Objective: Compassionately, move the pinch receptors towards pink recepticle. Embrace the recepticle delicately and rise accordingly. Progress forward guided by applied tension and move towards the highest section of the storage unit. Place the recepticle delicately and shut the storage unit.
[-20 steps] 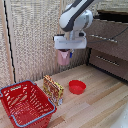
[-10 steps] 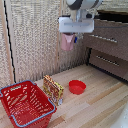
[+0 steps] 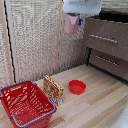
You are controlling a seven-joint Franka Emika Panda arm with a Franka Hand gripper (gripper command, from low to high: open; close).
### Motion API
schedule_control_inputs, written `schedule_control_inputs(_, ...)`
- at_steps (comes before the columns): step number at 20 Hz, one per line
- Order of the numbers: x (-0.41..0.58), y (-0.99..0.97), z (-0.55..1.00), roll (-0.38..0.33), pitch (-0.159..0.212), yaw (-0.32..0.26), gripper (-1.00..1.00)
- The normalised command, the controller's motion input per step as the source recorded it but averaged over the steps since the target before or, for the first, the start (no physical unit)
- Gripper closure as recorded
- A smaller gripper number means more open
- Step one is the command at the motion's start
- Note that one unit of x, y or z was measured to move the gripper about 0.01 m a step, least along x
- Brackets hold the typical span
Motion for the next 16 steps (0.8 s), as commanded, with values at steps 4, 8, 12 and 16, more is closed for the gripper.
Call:
schedule_control_inputs(4, 0.154, -0.42, 0.99, -0.023, 0.0, 0.01, 1.0)
schedule_control_inputs(8, 0.156, -0.47, 1.0, -0.015, 0.0, 0.0, 1.0)
schedule_control_inputs(12, 0.095, -0.63, 0.95, -0.001, 0.0, 0.007, 1.0)
schedule_control_inputs(16, 0.0, -0.78, 0.73, -0.028, 0.041, 0.001, 1.0)
